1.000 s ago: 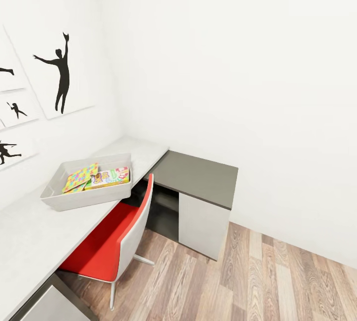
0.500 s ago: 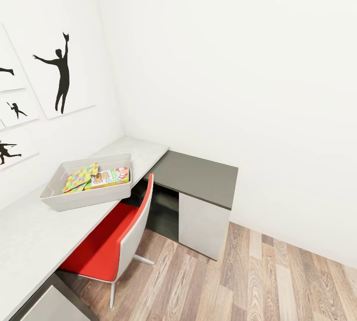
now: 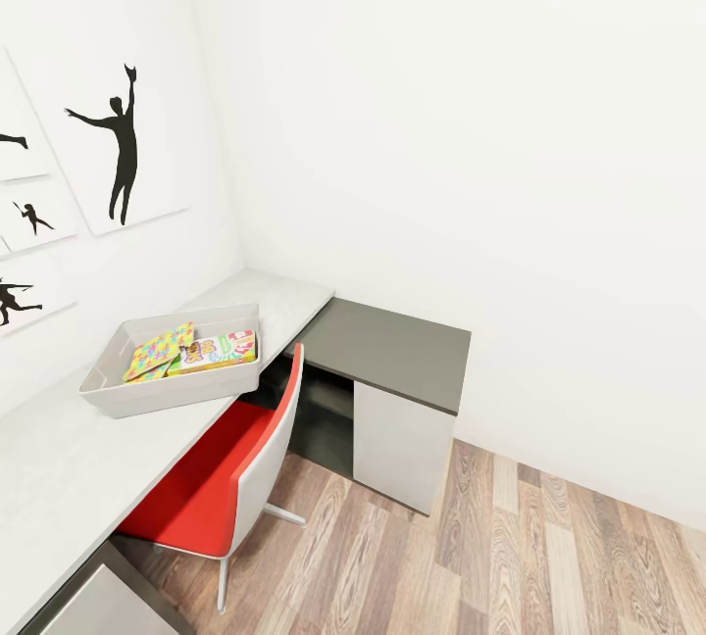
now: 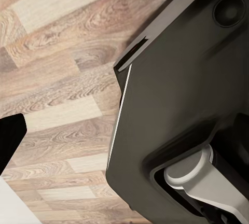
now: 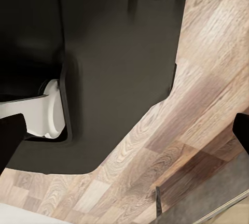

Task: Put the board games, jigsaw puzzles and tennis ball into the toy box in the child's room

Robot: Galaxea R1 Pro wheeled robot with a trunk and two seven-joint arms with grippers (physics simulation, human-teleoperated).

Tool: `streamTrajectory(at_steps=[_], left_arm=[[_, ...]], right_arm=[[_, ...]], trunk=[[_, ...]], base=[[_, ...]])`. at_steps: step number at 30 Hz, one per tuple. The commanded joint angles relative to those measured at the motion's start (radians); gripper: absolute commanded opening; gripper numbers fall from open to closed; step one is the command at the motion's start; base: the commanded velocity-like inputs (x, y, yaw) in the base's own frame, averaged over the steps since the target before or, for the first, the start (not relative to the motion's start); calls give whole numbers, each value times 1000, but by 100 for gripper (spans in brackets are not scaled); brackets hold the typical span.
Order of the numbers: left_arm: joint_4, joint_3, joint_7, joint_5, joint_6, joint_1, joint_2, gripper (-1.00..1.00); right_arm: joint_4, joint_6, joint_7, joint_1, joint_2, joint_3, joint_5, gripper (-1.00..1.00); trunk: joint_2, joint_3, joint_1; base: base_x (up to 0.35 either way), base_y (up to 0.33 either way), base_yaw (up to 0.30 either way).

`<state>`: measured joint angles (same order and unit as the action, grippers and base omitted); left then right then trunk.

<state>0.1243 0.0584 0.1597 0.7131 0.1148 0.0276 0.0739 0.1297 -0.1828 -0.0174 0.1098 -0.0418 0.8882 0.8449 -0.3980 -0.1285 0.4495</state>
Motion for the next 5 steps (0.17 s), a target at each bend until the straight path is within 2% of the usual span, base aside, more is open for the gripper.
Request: streamTrajectory(at_steps=[1, 5], left_arm=[[3, 6, 5, -1, 6, 0, 0, 100], [3, 6, 5, -1, 6, 0, 0, 100]], right_arm=[[2, -4, -1, 1, -1, 3, 2, 100], [2, -4, -1, 1, 0, 3, 2, 100]], trunk=[[-2, -2, 1], [-2, -2, 1]], base=[[0, 0, 0], [0, 0, 0]])
